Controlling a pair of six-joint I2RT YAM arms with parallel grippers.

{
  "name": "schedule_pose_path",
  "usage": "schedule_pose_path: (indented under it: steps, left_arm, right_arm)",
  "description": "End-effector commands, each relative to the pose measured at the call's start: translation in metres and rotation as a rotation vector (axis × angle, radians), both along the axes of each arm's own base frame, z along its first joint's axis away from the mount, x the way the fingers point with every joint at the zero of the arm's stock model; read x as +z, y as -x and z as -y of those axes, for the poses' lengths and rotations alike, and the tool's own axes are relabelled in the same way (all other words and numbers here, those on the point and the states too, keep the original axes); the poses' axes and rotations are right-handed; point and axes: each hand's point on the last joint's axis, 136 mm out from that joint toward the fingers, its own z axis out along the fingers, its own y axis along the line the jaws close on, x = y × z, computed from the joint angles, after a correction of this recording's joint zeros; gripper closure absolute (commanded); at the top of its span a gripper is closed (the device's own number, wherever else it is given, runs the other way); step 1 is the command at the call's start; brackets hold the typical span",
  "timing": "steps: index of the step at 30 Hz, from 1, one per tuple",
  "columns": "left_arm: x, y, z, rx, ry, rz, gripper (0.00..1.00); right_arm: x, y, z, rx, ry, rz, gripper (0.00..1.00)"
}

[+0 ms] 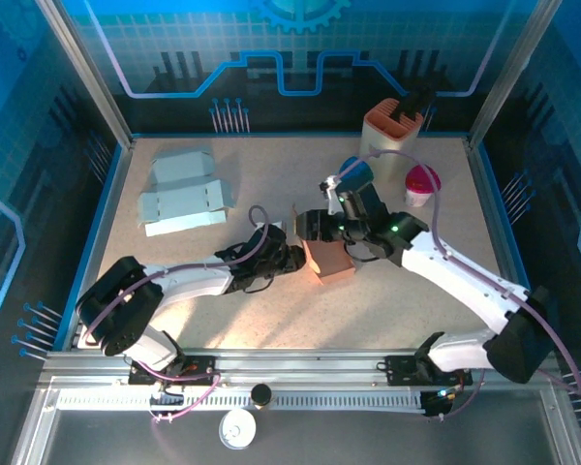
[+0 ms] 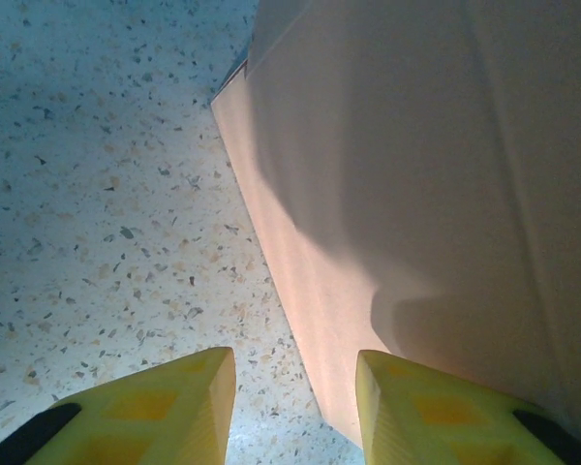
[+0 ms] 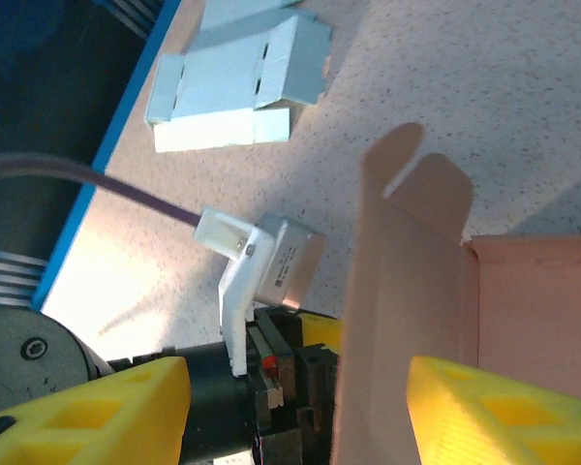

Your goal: Fold the paper box

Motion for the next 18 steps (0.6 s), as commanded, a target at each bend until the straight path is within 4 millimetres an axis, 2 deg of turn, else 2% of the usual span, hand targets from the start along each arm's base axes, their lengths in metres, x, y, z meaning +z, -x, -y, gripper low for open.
schedule_pose_path:
  steps: [1,4,11,18]
  left_arm:
    - [0.017,-0.003,0.002,-0.012,-0.012,0.040,0.61]
    - [0.018,-0.003,0.002,-0.014,-0.014,0.039,0.61]
    - [0.021,-0.004,0.003,-0.018,-0.023,0.046,0.61]
    - [0.021,-0.004,0.005,-0.022,-0.031,0.048,0.61]
  right_arm:
    - [-0.020,0.010,-0.002,0.101,0.149,-0.011,0.41]
    - [-0.024,0.006,-0.009,0.114,0.172,-0.016,0.45]
    - [-0.032,-0.006,-0.010,0.085,0.271,-0.023,0.52]
    - [-0.040,-0.014,-0.009,0.057,0.346,-0.038,0.53]
